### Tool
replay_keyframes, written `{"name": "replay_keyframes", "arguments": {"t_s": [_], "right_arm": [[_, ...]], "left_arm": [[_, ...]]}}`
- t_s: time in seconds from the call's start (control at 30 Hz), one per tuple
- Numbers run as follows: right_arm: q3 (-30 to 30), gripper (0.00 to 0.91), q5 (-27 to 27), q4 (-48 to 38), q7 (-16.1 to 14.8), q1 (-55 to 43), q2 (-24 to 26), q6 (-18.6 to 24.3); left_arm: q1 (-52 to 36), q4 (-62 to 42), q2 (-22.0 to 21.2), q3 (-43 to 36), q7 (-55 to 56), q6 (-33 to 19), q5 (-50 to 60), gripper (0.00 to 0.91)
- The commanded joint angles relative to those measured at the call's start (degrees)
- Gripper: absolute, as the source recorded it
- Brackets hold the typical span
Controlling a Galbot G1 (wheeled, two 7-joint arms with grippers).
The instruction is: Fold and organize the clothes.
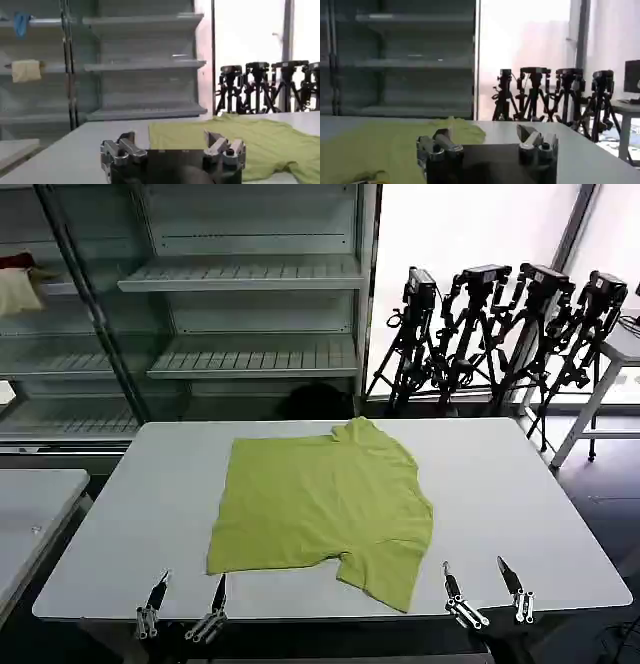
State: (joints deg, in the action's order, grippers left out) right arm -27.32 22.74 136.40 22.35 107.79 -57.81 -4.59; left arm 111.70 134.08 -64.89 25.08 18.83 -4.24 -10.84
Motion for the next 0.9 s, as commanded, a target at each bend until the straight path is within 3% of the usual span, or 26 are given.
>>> {"name": "replay_keyframes", "arguments": {"t_s": [0.03, 0.53, 0.9], "right_arm": [[3.4, 0.907, 11.0, 2.5, 5.7, -9.2, -0.9, -28.2], [9.4, 0.907, 7.3, -1.6, 1.3, -12.6, -2.0, -28.6], [12.9, 0.907, 4.5, -2.8, 1.3, -14.7, -4.1, -28.6]], "left_arm": [[-8.6, 3.6, 5.6, 1.0, 0.4, 28.8, -14.3, 0.907], [-14.5, 1.6, 5.8, 0.0, -3.0, 32.1, -17.2, 0.907], [-17.7, -1.1, 4.8, 0.3, -3.1, 33.7, -20.3, 0.907]]}}
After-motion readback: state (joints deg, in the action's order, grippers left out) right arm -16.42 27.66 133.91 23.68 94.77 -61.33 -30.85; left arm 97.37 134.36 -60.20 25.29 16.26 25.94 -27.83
